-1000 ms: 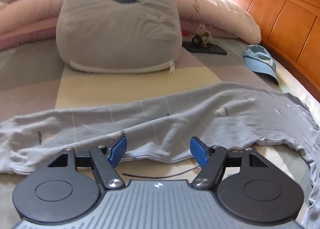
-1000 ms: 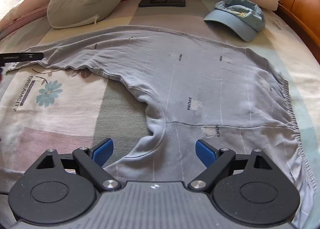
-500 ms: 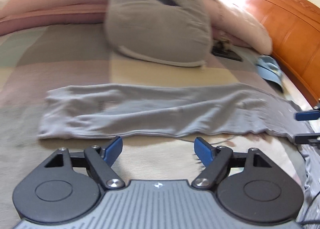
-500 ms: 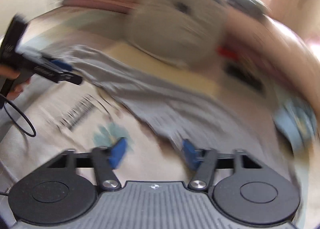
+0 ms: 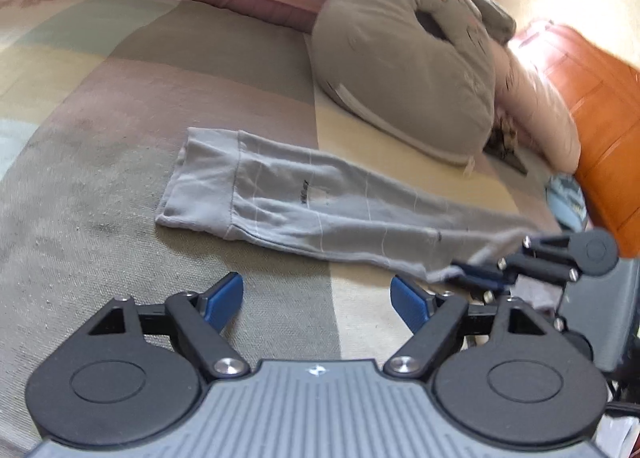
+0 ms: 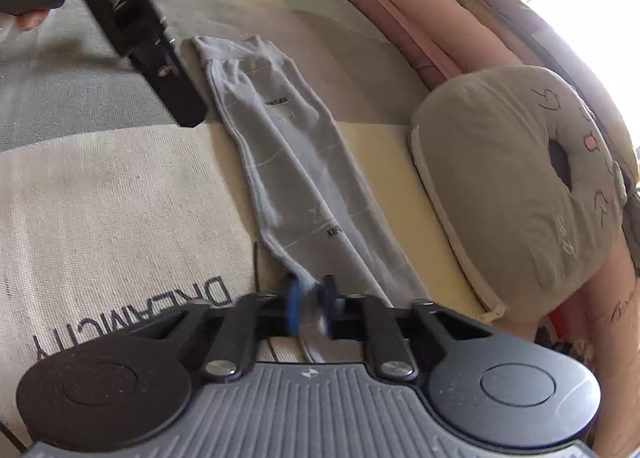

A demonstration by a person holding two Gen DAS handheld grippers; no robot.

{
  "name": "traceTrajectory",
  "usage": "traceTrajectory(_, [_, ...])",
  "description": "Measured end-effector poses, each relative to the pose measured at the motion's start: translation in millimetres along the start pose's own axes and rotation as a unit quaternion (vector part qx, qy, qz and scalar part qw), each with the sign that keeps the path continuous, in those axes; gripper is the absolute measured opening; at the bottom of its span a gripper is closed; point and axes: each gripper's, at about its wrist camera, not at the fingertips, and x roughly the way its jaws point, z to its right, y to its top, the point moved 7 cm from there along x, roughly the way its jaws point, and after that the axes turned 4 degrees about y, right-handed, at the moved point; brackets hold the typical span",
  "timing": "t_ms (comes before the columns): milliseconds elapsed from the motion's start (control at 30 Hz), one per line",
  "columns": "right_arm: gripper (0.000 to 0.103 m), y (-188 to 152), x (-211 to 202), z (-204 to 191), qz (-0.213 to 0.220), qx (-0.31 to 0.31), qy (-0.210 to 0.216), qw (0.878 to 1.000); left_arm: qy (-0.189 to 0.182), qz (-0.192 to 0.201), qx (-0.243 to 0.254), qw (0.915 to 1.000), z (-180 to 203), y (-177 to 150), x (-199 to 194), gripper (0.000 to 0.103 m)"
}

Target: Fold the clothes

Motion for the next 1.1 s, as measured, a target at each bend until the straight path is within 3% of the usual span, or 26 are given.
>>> traceTrajectory(133, [0.007, 2.8, -15.7, -1.7, -0.002, 0.039, 0.080, 0.996, 0.001, 0.023, -0.061, 0.9979, -10.4, 4.6, 0.2, 0.081])
traceTrajectory(233, [0.008, 3.9, -27.2, -5.7, -0.004, 0.071, 0.173, 0.982, 0.000, 0.039, -0.083, 0.9958, -18.7, 8.3, 1.7, 0.081])
traceTrajectory(300, [0.015, 5.9, -34.8, -7.1, -0.002, 0.084, 0.220, 0.972, -0.003, 0.048, -0.092, 0.9946, -23.1, 11.6, 3.5, 0.081])
traceTrajectory(467, [0.022, 27.1, -36.9, 24.9, 0.030, 0.097, 0.184, 0.978, -0.015, 0.073, -0.121, 0.9899, -34.9, 19.6, 8.1, 0.080])
traceTrajectory(567, [0.024, 39.9, -34.8, 45.1, 0.052, 0.126, 0.177, 0.975, -0.039, 0.094, -0.156, 0.9825, -45.8, 23.5, 12.4, 0.077])
traceTrajectory(633, [0.027, 50.3, -33.4, 53.6, 0.067, 0.116, 0.178, 0.975, -0.034, 0.098, -0.169, 0.9802, -50.6, 23.4, 11.9, 0.075])
traceTrajectory(767, [0.034, 72.6, -17.1, 79.8, 0.078, 0.133, 0.174, 0.973, -0.023, 0.106, -0.195, 0.9747, -60.3, 23.2, 10.9, 0.054])
traceTrajectory(967, [0.044, 77.4, 5.1, 88.7, 0.094, 0.208, 0.197, 0.953, -0.014, 0.123, -0.241, 0.9625, -81.8, 35.7, 24.5, 0.032])
traceTrajectory(1067, [0.045, 76.8, 11.1, 78.1, 0.079, 0.178, 0.189, 0.962, 0.009, 0.117, -0.250, 0.9610, -87.6, 37.6, 27.0, 0.008])
traceTrajectory(1100, [0.046, 77.3, 12.4, 77.0, 0.077, 0.172, 0.187, 0.964, 0.021, 0.119, -0.244, 0.9621, -86.9, 35.8, 26.2, 0.005])
